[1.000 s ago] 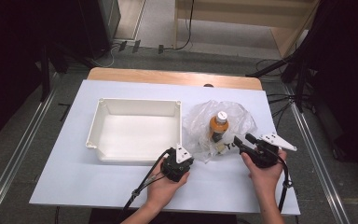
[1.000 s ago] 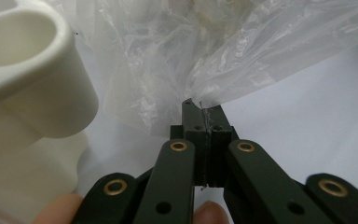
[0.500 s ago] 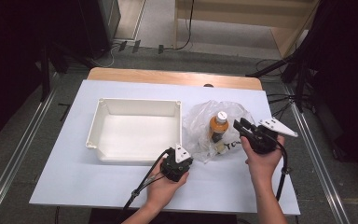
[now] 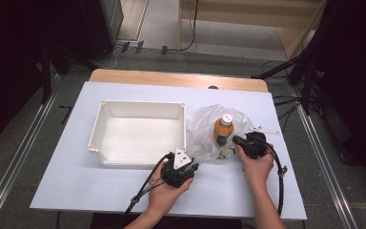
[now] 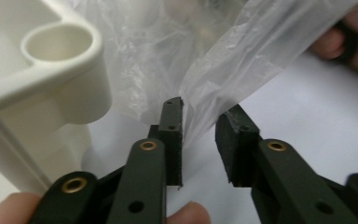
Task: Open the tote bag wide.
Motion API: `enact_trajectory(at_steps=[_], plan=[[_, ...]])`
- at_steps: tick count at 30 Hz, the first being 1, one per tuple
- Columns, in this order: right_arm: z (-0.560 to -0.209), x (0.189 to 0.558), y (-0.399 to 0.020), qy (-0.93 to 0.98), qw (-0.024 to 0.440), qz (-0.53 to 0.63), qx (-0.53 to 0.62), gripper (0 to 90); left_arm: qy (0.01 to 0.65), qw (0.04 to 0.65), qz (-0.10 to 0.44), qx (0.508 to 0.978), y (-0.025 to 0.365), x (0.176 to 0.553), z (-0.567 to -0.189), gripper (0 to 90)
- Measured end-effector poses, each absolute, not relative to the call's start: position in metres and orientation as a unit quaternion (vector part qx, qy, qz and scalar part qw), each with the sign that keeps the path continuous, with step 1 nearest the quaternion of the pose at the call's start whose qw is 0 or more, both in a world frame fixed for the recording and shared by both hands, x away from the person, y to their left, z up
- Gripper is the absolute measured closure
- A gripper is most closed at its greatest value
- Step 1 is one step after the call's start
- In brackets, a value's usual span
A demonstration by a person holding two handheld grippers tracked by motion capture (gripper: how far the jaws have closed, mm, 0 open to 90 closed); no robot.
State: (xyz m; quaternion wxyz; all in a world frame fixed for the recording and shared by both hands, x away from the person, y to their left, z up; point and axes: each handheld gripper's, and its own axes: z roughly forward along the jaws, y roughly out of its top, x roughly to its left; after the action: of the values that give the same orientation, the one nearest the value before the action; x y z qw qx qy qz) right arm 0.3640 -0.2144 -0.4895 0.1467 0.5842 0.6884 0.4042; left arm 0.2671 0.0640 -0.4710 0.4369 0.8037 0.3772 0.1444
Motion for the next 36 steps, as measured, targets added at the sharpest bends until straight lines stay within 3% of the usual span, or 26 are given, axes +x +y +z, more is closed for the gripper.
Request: enact_trajectory(at_steps=[9,12,13,15,22,27,29,32,36], plan=[[-0.49,0.361,-0.213,0.691,0.156,0.405,0.578,88.0,0.379,0.465,0.148,0.786,0.062,0.258,-0.45,31.6],[-0.49,0.361,-0.211,0.693,0.162,0.402,0.577,87.9,0.373,0.479,0.152,0.78,0.06,0.257,-0.44,28.2],[-0.49,0.36,-0.21,0.694,0.168,0.4,0.574,87.9,0.369,0.485,0.166,0.775,0.056,0.256,-0.431,22.3],[-0.49,0.36,-0.21,0.695,0.169,0.4,0.573,87.8,0.365,0.478,0.194,0.775,0.051,0.254,-0.422,20.4],[-0.49,0.359,-0.207,0.701,0.184,0.391,0.567,87.8,0.365,0.494,0.188,0.766,0.036,0.268,-0.405,16.0],[-0.489,0.358,-0.206,0.702,0.185,0.391,0.565,87.4,0.388,0.473,0.192,0.767,0.027,0.288,-0.409,10.0],[-0.489,0.358,-0.206,0.704,0.187,0.391,0.562,87.3,0.404,0.461,0.208,0.762,0.027,0.295,-0.413,9.8],[-0.489,0.358,-0.206,0.705,0.186,0.393,0.561,87.0,0.415,0.44,0.237,0.76,0.026,0.299,-0.417,18.6],[-0.489,0.357,-0.206,0.705,0.187,0.393,0.56,86.7,0.414,0.424,0.222,0.774,0.025,0.307,-0.425,44.3]])
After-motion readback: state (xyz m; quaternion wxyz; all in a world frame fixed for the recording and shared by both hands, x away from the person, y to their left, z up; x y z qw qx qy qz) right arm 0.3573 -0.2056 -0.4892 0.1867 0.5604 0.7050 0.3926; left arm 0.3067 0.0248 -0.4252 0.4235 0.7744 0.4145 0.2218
